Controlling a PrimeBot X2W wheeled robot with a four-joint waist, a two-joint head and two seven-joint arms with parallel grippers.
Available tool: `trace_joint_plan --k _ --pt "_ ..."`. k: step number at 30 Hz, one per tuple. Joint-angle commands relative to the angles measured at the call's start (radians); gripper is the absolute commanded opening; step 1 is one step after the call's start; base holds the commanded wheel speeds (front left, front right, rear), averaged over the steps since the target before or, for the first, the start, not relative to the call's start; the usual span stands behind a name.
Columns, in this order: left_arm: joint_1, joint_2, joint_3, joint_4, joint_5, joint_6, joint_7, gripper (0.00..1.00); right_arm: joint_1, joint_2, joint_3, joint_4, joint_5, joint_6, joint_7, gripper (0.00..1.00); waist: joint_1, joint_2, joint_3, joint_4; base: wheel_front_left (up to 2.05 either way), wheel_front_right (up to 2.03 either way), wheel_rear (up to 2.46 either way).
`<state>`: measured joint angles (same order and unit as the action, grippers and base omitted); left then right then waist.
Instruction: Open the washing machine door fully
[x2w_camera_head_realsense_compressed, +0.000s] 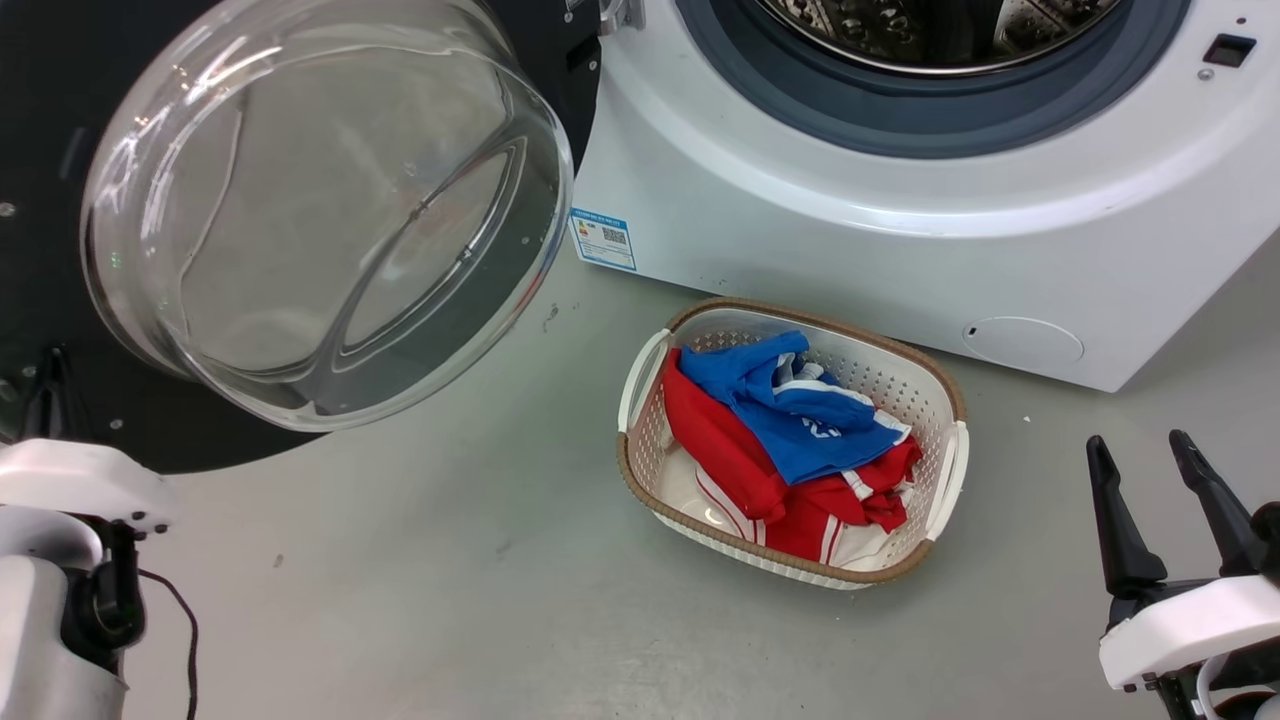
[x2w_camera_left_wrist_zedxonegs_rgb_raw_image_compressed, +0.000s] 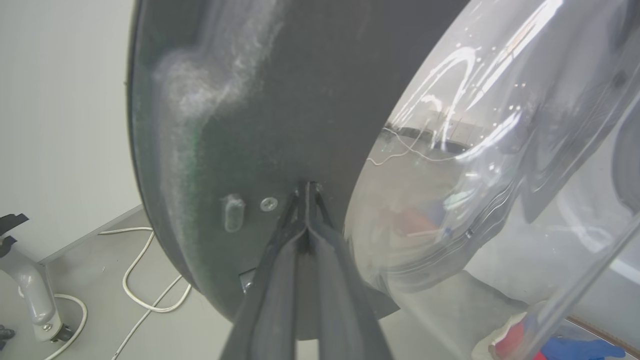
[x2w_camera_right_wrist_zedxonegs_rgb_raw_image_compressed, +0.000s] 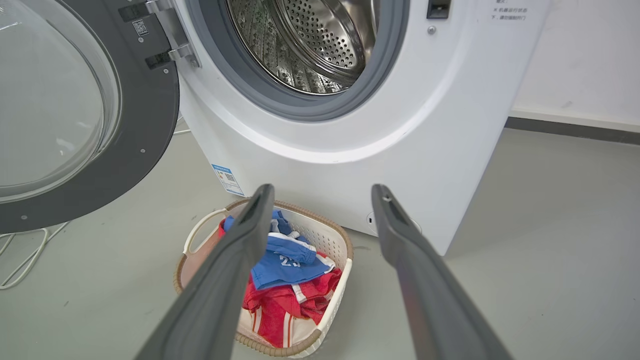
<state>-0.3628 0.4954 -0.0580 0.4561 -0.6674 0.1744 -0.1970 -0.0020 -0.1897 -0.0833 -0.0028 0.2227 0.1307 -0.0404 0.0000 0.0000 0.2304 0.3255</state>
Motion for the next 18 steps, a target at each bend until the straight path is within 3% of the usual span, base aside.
trace_joint_plan --k 1,9,18 --pt "-0.023 0.010 0.006 0.022 -0.005 -0.005 -0.005 0.00 -0.011 -0.007 0.002 -0.002 0.011 0.000 0.000 1.00 0.0000 0.0000 0.005 -0.002 0.00 0.00 0.00" --pt "-0.048 0.007 0.013 0.088 -0.003 -0.022 -0.037 0.00 -0.012 -0.016 0.001 -0.001 0.011 0.000 0.000 1.00 0.0000 0.0000 0.007 0.000 0.00 0.00 0.00" --pt "0.040 -0.049 0.006 0.016 0.041 -0.005 -0.064 0.00 0.014 0.004 0.002 0.009 0.005 0.000 -0.011 1.00 0.0000 0.0000 -0.043 0.036 0.00 0.00 0.00"
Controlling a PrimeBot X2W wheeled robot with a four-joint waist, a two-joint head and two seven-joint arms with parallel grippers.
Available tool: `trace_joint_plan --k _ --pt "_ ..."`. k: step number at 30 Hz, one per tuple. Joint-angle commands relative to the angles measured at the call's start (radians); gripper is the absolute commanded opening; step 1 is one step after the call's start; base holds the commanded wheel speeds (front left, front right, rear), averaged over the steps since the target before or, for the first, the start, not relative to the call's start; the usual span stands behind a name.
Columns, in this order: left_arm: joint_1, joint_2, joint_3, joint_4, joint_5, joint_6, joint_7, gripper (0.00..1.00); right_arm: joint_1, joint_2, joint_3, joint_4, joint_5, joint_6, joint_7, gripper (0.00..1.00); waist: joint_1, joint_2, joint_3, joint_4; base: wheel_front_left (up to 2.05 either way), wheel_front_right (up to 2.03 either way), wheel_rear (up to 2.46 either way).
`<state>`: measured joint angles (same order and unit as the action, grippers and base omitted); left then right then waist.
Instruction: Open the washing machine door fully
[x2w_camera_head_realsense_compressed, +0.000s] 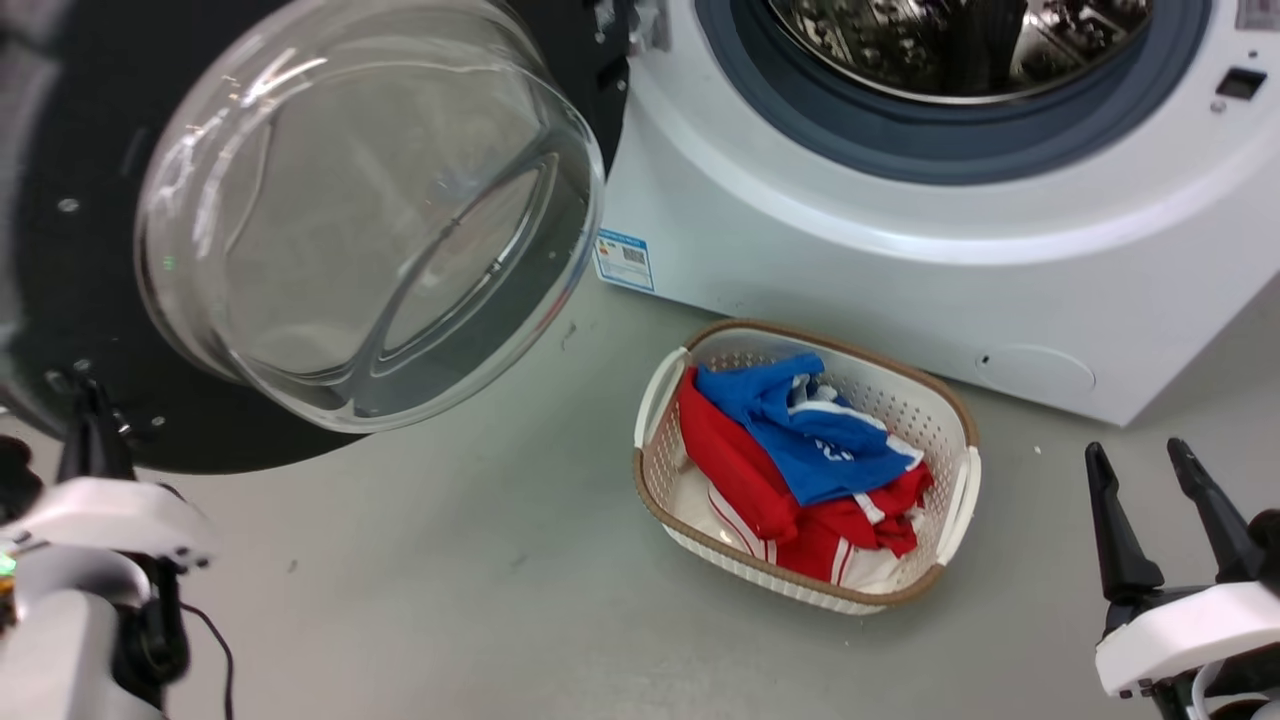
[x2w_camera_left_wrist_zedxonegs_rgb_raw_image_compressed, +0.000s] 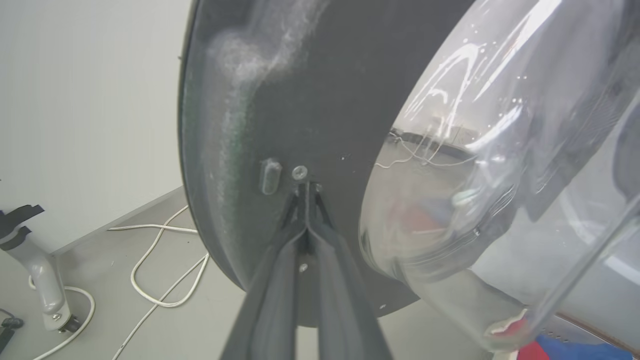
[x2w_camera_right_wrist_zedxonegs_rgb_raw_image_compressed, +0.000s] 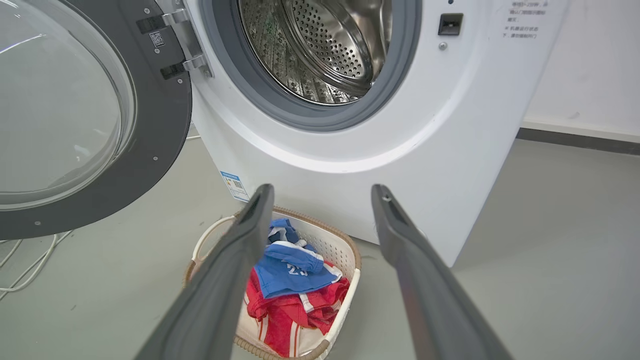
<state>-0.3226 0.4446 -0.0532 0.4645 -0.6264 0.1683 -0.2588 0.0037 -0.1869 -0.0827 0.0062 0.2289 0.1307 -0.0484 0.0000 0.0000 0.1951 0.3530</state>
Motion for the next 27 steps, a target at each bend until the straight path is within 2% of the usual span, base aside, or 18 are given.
trace_joint_plan --k 1,8,15,16,17,18,19,20,21,27 --pt "0.017 -0.006 0.000 -0.011 0.007 0.005 -0.004 0.00 0.012 0.005 0.002 0.003 -0.002 0.000 -0.005 1.00 0.0000 0.0000 -0.019 0.015 0.00 0.00 0.00" --pt "0.175 -0.051 -0.047 -0.187 0.077 0.048 -0.007 0.00 0.043 0.048 0.007 0.023 -0.015 0.000 -0.015 1.00 0.0000 0.0000 -0.110 0.060 0.00 0.00 0.00" --pt "0.315 -0.083 -0.098 -0.322 0.101 0.080 0.005 0.00 0.065 0.081 0.021 0.044 -0.021 0.000 -0.028 1.00 0.0000 0.0000 -0.174 0.064 0.00 0.00 0.00" --pt "0.329 -0.086 -0.108 -0.337 0.108 0.085 0.007 0.03 0.065 0.084 0.021 0.044 -0.021 0.000 -0.030 1.00 0.0000 0.0000 -0.178 0.062 0.00 0.00 0.00" --pt "0.340 -0.088 -0.120 -0.353 0.115 0.087 0.011 0.22 0.064 0.088 0.021 0.044 -0.023 0.000 -0.031 1.00 0.0000 0.0000 -0.182 0.059 0.00 0.00 0.00" --pt "0.349 -0.096 -0.131 -0.369 0.116 0.087 0.017 0.36 0.065 0.090 0.022 0.043 -0.026 0.000 -0.032 1.00 0.0000 0.0000 -0.184 0.055 0.00 0.00 0.00" --pt "0.356 -0.095 -0.144 -0.381 0.124 0.087 0.024 0.60 0.067 0.093 0.021 0.041 -0.028 0.000 -0.033 1.00 0.0000 0.0000 -0.187 0.051 0.00 0.00 0.00" --pt "0.358 -0.092 -0.155 -0.393 0.133 0.089 0.029 0.91 0.068 0.094 0.020 0.040 -0.026 0.000 -0.033 1.00 0.0000 0.0000 -0.189 0.046 0.00 0.00 0.00" --pt "0.362 -0.096 -0.166 -0.403 0.135 0.089 0.034 1.00 0.069 0.096 0.022 0.037 -0.027 0.000 -0.034 1.00 0.0000 0.0000 -0.190 0.041 0.00 0.00 0.00" --pt "0.365 -0.103 -0.223 -0.443 0.171 0.094 0.061 1.00 0.066 0.102 0.029 0.025 -0.036 0.000 -0.035 1.00 0.0000 0.0000 -0.195 -0.014 0.00 0.00 0.00"
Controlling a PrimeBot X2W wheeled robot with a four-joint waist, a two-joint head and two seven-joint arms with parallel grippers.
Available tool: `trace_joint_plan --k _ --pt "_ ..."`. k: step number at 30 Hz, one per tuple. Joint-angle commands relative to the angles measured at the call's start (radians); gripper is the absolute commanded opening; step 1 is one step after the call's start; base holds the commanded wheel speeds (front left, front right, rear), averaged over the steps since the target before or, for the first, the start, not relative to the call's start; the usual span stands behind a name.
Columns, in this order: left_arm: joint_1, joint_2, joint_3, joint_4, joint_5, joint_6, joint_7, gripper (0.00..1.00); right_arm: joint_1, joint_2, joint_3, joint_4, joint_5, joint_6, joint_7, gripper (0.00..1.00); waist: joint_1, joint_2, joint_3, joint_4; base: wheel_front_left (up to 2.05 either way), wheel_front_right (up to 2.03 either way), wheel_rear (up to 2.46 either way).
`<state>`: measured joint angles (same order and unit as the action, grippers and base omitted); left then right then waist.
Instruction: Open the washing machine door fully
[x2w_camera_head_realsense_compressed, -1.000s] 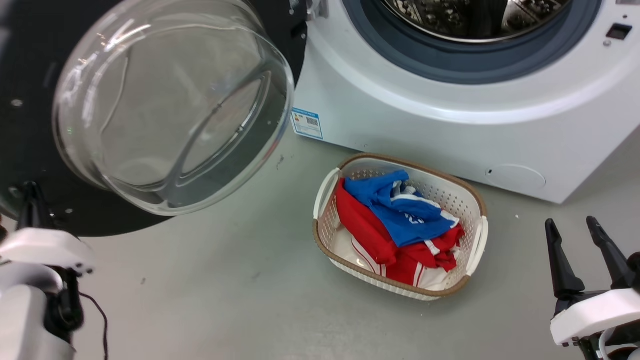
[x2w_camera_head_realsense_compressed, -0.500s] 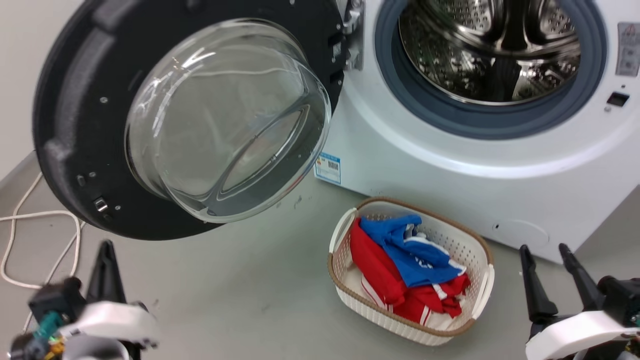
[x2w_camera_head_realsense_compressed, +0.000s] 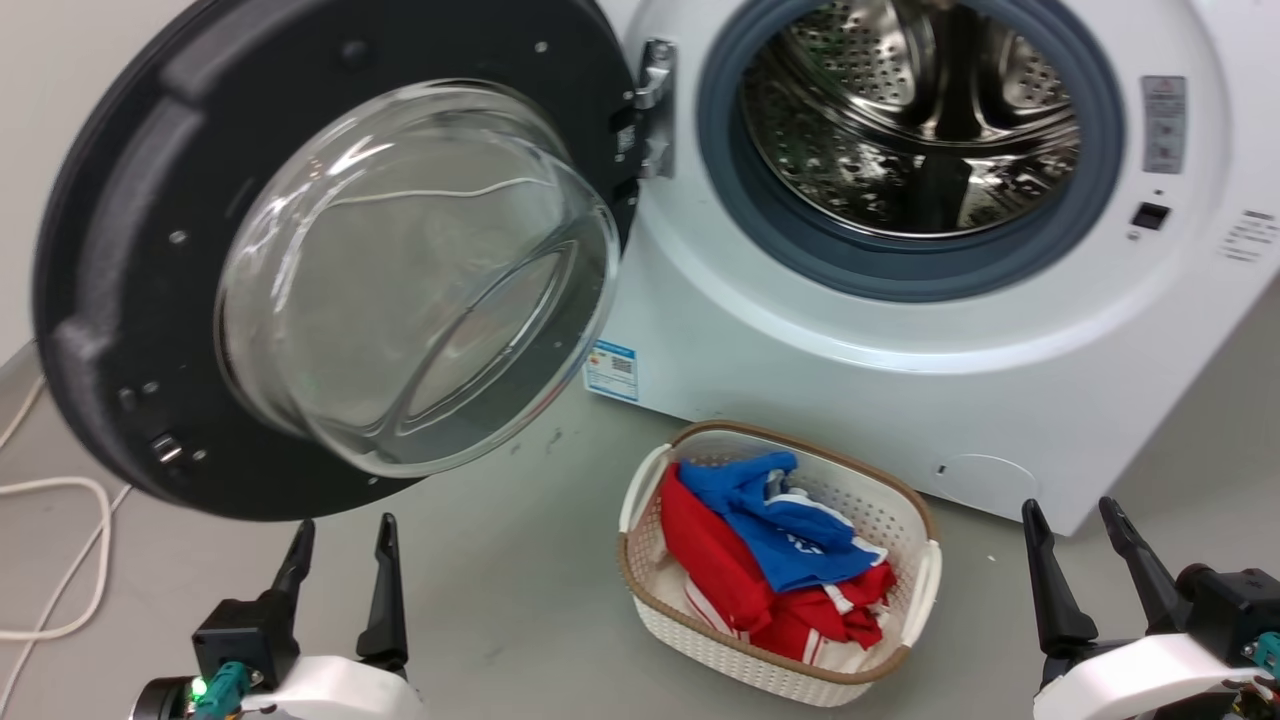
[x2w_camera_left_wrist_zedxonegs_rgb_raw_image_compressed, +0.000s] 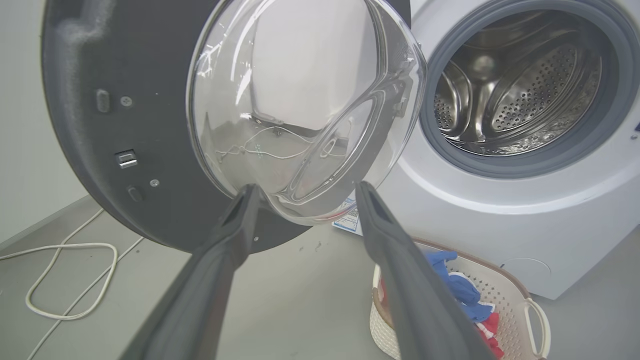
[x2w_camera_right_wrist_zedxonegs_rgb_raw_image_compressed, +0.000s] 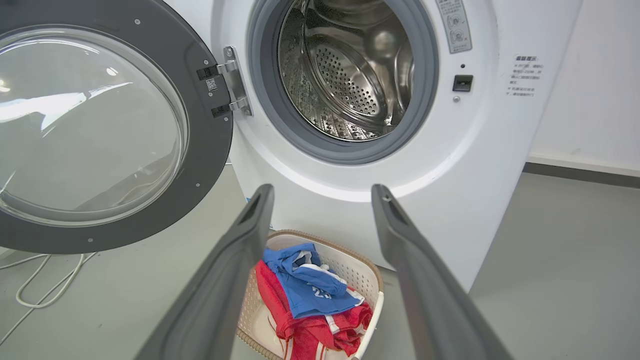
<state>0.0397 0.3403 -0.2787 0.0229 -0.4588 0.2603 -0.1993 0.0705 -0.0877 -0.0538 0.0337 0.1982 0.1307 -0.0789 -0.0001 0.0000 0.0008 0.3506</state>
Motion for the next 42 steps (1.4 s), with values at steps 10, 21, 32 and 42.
trace_joint_plan --k 10,21,32,42 --pt "-0.059 -0.018 -0.051 0.018 0.026 -0.025 -0.006 1.00 -0.020 0.004 0.012 -0.015 -0.017 0.000 0.002 1.00 0.0001 0.0000 0.001 -0.170 0.00 0.00 0.00" --pt "-0.113 -0.032 -0.071 0.095 0.036 -0.035 -0.024 1.00 -0.023 -0.005 0.020 -0.025 -0.027 0.000 0.004 1.00 0.0001 0.0000 0.003 -0.371 0.00 0.00 0.00" --pt "-0.106 -0.049 -0.055 0.156 0.022 -0.026 -0.045 1.00 -0.012 -0.012 0.015 -0.038 -0.021 0.000 0.007 1.00 0.0001 0.0000 0.003 -0.437 0.00 0.00 0.00" --pt "-0.102 -0.056 -0.053 0.164 0.027 -0.016 -0.054 1.00 -0.029 -0.014 0.016 -0.039 -0.027 0.000 0.004 1.00 0.0001 0.0000 0.011 -0.412 0.00 0.00 0.00"
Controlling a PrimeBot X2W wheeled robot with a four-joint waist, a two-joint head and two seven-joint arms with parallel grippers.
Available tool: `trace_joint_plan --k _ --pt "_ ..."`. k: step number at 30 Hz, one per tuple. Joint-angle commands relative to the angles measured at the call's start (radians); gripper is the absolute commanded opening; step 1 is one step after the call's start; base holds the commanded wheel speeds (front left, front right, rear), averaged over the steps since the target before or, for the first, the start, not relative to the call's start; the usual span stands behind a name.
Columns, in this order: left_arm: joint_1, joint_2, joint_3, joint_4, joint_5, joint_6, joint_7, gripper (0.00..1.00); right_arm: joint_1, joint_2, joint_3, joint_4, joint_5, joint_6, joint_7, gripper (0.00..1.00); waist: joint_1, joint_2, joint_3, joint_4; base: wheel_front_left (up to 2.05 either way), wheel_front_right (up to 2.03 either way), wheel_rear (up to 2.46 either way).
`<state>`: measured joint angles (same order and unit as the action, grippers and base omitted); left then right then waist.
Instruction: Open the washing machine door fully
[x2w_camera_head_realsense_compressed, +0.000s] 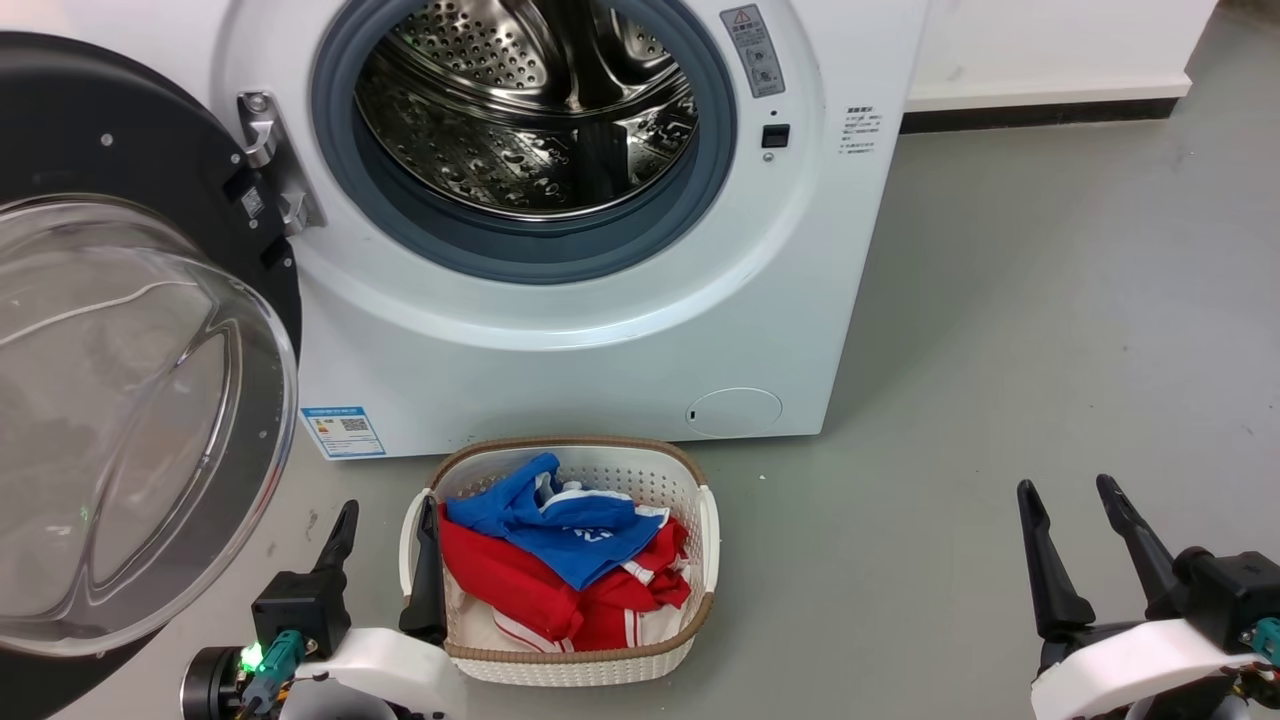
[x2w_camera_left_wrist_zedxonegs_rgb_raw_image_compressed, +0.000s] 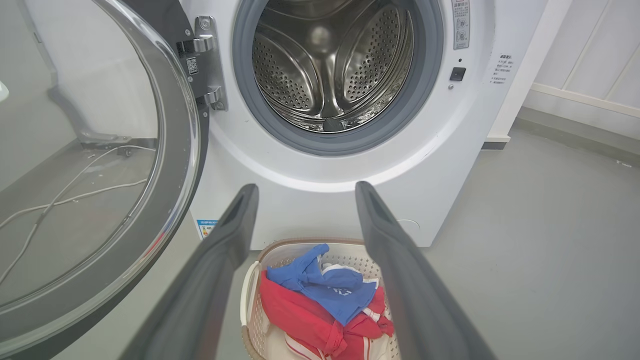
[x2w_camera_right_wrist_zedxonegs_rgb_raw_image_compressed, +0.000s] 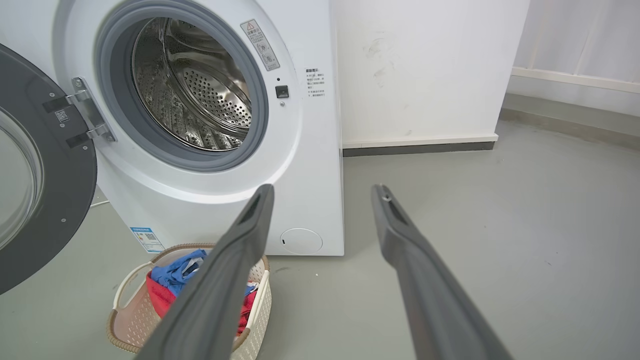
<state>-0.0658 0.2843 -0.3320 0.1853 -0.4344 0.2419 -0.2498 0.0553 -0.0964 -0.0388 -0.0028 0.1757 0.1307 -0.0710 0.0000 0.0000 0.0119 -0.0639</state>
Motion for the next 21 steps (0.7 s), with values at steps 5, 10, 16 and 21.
trace_joint_plan --k 5,10,16,21 --pt "0.006 0.000 0.003 0.003 0.006 0.007 -0.007 1.00 -0.011 -0.009 0.002 -0.003 -0.004 0.000 -0.004 1.00 0.0000 0.0000 -0.001 0.012 0.00 0.00 0.00" --pt "0.002 0.003 0.002 0.003 0.007 0.005 -0.009 1.00 -0.008 -0.012 0.004 -0.008 -0.003 0.000 0.000 1.00 0.0000 0.0000 0.002 0.019 0.00 0.00 0.00" --pt "-0.002 0.002 0.001 0.004 0.011 0.003 -0.010 1.00 -0.001 -0.014 0.004 -0.010 -0.007 0.000 0.005 1.00 0.0000 0.0000 0.000 0.022 0.00 0.00 0.00" --pt "0.013 -0.016 0.006 0.020 -0.023 -0.005 0.001 0.00 0.004 -0.004 0.002 0.024 0.035 0.000 0.007 0.00 0.0000 0.0000 0.000 0.023 0.00 0.00 0.00"
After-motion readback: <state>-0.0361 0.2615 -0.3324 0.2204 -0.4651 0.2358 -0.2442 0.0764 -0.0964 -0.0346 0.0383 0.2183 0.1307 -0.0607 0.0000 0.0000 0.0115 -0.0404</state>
